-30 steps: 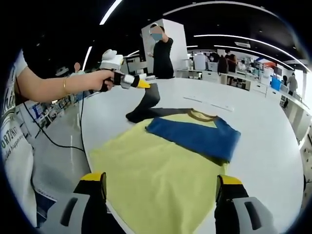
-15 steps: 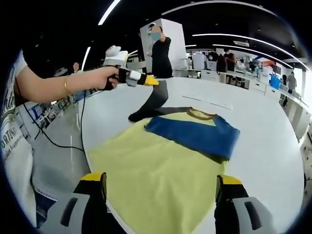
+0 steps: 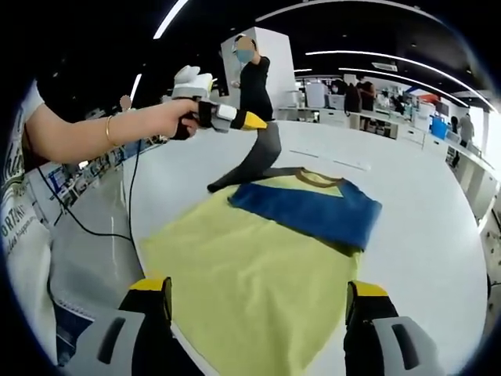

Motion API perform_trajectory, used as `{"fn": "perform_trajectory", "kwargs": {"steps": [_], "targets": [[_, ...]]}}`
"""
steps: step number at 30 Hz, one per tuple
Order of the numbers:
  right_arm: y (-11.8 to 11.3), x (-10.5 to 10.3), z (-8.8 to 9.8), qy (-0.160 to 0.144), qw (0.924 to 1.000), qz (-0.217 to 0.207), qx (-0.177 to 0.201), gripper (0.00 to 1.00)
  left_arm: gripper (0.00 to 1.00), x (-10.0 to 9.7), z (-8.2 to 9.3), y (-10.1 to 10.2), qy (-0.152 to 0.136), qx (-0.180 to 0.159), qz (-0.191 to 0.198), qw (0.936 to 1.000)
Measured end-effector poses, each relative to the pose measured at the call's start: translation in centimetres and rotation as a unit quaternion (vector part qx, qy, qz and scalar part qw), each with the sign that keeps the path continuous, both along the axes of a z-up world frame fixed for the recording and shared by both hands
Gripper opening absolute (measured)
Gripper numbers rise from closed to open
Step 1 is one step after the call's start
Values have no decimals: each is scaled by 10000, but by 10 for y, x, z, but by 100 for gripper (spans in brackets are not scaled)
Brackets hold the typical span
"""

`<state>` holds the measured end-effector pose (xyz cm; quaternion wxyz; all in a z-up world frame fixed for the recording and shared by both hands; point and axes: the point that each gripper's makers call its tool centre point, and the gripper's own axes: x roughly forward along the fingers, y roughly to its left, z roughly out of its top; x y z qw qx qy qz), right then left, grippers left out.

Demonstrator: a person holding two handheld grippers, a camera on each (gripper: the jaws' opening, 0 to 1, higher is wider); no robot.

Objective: Fold the garment on the visible template until the final outline fits inside the template.

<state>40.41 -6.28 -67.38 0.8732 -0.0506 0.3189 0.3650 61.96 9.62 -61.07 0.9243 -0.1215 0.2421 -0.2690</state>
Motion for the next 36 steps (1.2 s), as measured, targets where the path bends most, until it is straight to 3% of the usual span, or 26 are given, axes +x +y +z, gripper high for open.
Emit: {"fn": "perform_trajectory", "kwargs": {"steps": [5, 28, 36], "targets": [[-1, 0, 1, -3, 10000, -8, 2, 91, 1, 3, -2, -13, -107, 126, -159, 9997], [-8, -5, -4, 84, 9999, -111, -36, 91, 0, 3, -2, -83, -132, -162, -757, 9969], [-14, -4, -5, 103, 9998, -184, -49, 91, 0, -1, -7, -105, -140, -64, -1008, 9948]]}}
